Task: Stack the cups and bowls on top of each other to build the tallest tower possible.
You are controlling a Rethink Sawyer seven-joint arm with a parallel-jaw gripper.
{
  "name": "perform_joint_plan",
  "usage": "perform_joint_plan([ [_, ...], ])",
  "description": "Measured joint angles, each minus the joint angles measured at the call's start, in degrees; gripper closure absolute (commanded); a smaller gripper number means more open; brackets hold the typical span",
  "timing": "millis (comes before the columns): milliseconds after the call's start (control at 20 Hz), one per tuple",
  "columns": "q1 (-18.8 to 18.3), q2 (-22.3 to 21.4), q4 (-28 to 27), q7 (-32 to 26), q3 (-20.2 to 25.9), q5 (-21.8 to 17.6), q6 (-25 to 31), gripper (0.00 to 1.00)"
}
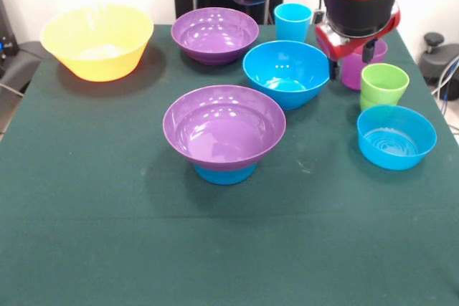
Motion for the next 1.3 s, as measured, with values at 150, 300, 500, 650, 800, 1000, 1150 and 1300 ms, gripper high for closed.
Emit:
perform_joint_plan([
  [150, -0.92, 0.67, 0.66, 0.00, 1.07, -0.12, -2.94, 0.00],
  [300, -1.37, 0.92, 1.14, 0.00, 1.84, -0.63, -5.73, 0.00],
  [500, -1.37, 1.03, 1.29, 0.00, 2.46, -1.47, -7.32, 0.00],
  [650, -1.37, 1.39, 1.29, 0.00, 2.94, -1.66, -7.43, 0.00],
  [800, -1.34, 1.90, 1.29, 0.00, 3.09, -1.75, -7.43, 0.00],
  [1000, -1.30, 2.85, 1.28, 0.00, 3.09, -1.92, -7.43, 0.00],
  [1150, -1.22, 3.74, 1.28, 0.00, 3.09, -2.14, -7.43, 0.00],
  [1300, -1.14, 4.50, 1.28, 0.00, 3.09, -2.71, -7.43, 0.00],
])
